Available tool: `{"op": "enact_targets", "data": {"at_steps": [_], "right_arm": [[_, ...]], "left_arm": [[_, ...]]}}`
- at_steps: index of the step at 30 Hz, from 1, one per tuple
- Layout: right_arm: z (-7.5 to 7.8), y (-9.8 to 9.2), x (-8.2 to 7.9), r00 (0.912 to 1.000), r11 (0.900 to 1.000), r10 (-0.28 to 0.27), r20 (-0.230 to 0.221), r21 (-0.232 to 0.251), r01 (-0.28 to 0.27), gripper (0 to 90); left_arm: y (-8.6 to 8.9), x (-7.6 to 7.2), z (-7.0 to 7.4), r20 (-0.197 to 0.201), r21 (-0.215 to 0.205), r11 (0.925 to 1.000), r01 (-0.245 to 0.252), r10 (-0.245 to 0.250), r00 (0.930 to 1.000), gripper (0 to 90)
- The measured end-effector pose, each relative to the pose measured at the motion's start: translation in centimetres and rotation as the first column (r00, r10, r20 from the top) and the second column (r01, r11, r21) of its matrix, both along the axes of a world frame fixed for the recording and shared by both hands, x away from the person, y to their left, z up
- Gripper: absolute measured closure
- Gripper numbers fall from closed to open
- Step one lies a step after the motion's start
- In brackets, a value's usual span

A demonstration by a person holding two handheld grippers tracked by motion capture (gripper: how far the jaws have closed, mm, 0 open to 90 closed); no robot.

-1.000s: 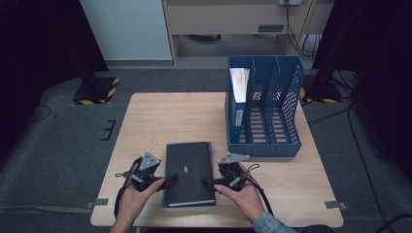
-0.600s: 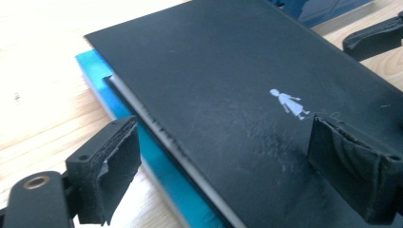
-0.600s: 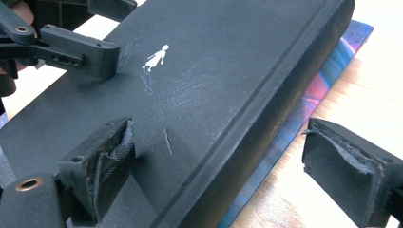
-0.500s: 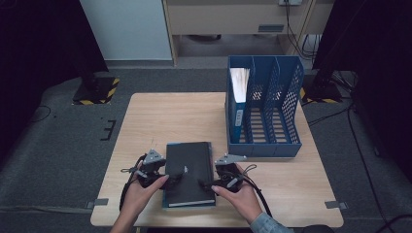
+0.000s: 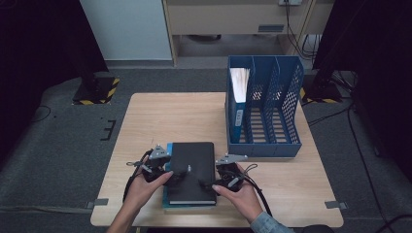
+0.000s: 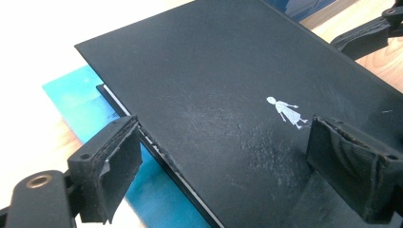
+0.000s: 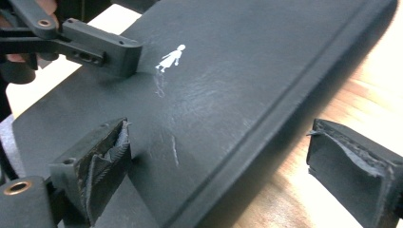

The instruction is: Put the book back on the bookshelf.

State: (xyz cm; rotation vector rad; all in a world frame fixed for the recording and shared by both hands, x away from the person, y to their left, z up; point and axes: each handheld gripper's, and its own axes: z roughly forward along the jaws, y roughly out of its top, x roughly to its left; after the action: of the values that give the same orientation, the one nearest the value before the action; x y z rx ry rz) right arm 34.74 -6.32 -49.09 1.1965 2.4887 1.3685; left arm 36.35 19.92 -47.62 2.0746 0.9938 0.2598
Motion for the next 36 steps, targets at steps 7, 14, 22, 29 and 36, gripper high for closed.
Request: {"op": "enact_targets", "data": {"at_steps": [7, 14, 22, 29, 36], "right_arm": [[-0.3, -0.2, 0.2, 0.9999, 1.0, 0.011, 0.01, 0.012, -0.011, 2.4], [-0.8, -0.4, 1.5, 0.9997, 0.999, 0.021, -0.012, 0.042, -0.021, 0.5], [-1.2, -0.7, 2.6, 0.9973, 0.997, 0.018, -0.071, 0.075, -0.012, 0.1], [-1.6, -0.7, 3.5, 0.996, 0.995, 0.0, -0.09, 0.099, 0.008, 0.1], [-1.7, -0.8, 4.1, 0.9926, 0.994, -0.006, -0.121, 0.109, 0.019, 0.0]], "left_arm": [[-0.4, 0.5, 0.1, -0.008, 0.011, 0.9998, 0.016, -0.016, 0.9998, 10.3], [0.0, 1.4, -0.4, -0.033, -0.041, 0.999, 0.017, -0.019, 0.9993, 9.6], [-0.3, 2.1, -0.7, -0.071, -0.07, 0.9972, 0.028, -0.033, 0.9969, 7.9], [-0.3, 2.4, -0.6, -0.08, -0.065, 0.997, 0.041, -0.046, 0.9957, 7.9], [-0.3, 2.8, -0.5, -0.086, -0.059, 0.9969, 0.052, -0.057, 0.9947, 7.9]]}}
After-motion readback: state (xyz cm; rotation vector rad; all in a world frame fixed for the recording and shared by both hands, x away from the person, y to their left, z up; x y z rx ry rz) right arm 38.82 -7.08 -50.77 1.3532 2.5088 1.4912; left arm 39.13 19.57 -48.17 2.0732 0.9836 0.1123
